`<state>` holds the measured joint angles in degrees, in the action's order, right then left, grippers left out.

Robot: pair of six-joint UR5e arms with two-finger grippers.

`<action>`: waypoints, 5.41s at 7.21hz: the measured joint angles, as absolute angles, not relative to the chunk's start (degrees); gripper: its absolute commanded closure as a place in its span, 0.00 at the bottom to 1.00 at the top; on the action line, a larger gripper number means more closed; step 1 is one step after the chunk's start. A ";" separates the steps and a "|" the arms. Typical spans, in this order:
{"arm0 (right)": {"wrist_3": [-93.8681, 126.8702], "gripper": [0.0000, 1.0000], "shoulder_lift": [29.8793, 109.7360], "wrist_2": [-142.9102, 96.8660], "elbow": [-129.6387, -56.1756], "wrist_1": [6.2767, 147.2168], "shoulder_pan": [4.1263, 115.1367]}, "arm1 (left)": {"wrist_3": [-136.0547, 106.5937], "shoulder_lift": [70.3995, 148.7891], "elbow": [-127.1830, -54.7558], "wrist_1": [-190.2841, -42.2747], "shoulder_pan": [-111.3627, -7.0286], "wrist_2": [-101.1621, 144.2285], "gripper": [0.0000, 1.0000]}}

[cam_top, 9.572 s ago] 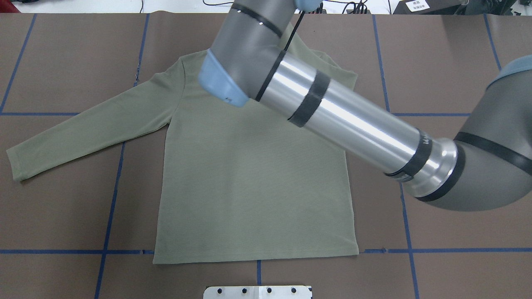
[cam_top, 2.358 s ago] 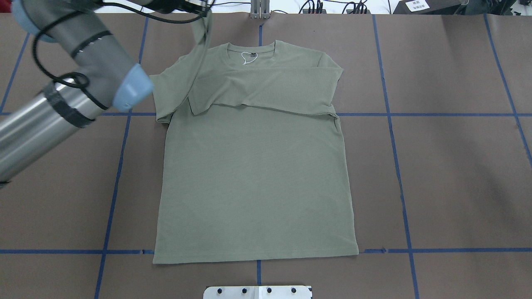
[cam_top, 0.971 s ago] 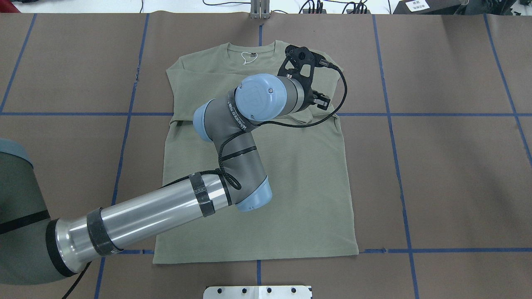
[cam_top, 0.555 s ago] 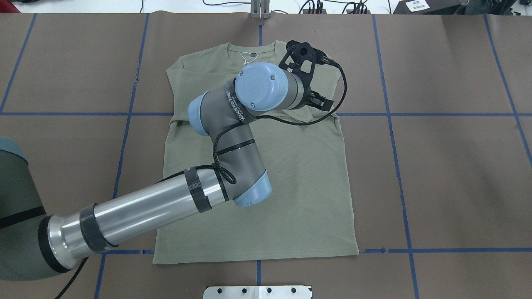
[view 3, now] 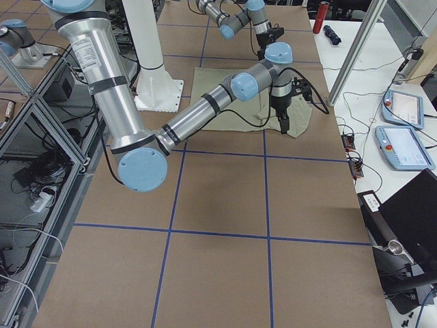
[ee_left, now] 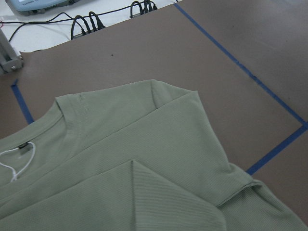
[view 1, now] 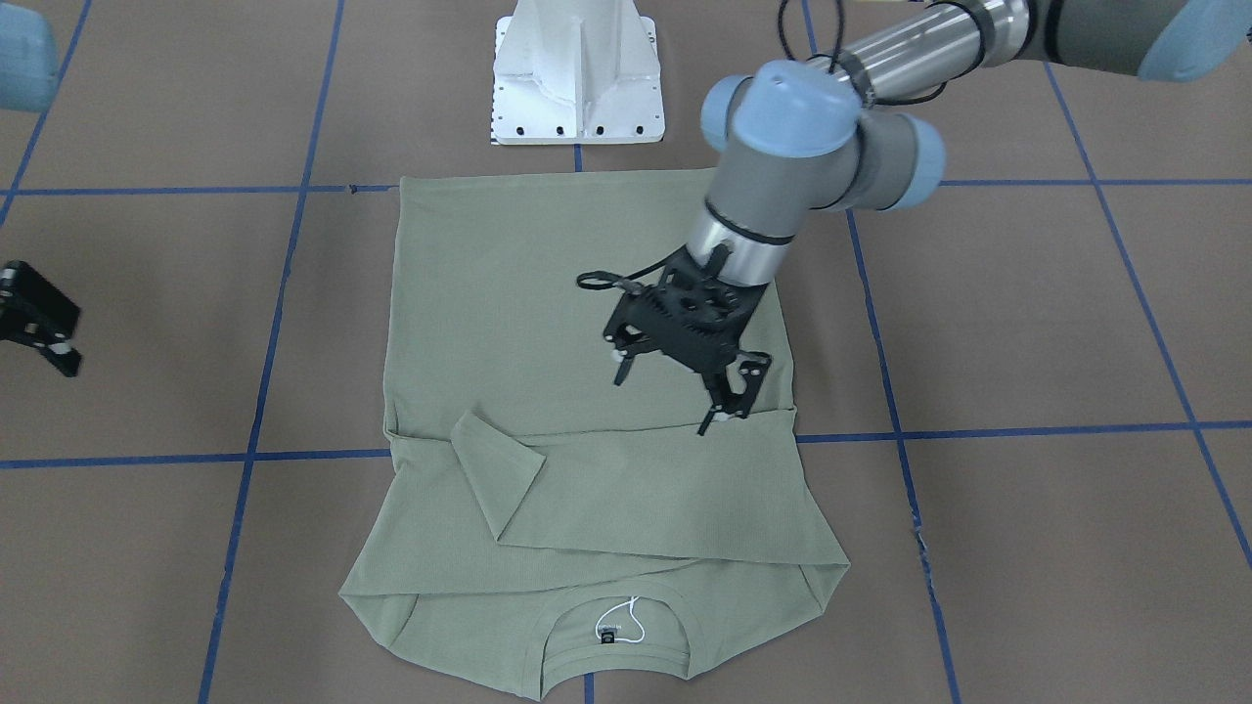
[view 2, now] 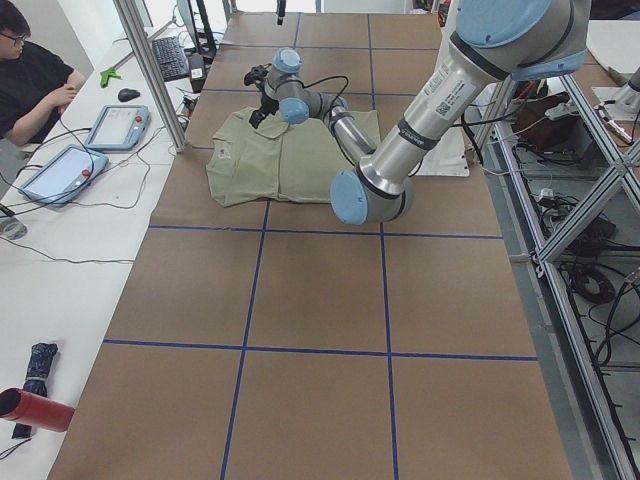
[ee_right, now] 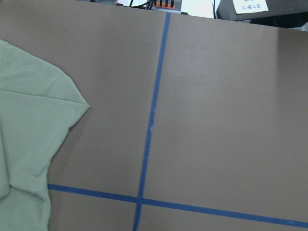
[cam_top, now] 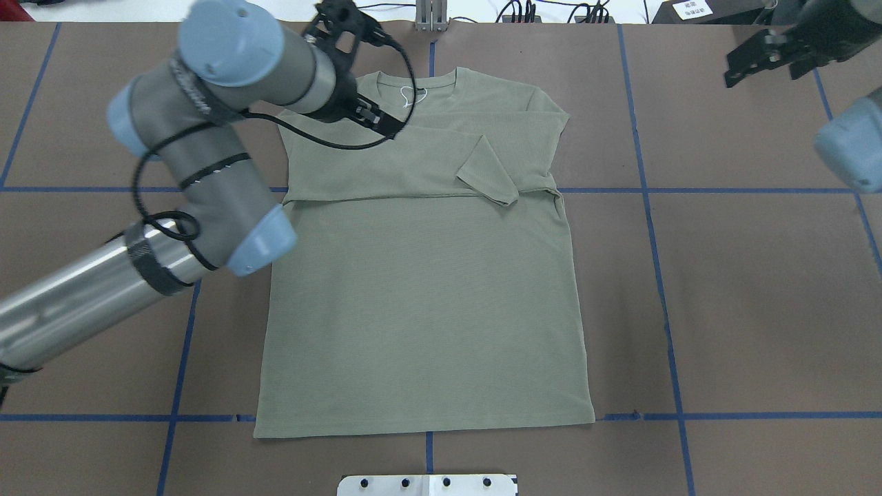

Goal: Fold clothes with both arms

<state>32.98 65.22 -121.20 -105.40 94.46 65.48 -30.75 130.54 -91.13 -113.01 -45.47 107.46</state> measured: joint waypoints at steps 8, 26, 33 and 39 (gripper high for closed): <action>53.78 0.45 33.94 -93.53 -72.96 94.49 38.04 | -15.42 108.54 -109.16 -109.76 -58.73 123.99 0.00; 58.57 0.67 29.28 -85.69 -58.98 87.98 31.75 | -15.91 107.40 -110.15 -109.86 -58.62 123.84 0.00; 58.41 1.00 29.32 -85.81 -58.97 88.02 32.78 | -15.91 107.42 -110.10 -109.82 -58.48 123.84 0.00; 46.35 1.00 38.40 -87.30 -67.26 90.03 39.75 | -16.60 107.55 -110.03 -109.84 -58.30 123.84 0.00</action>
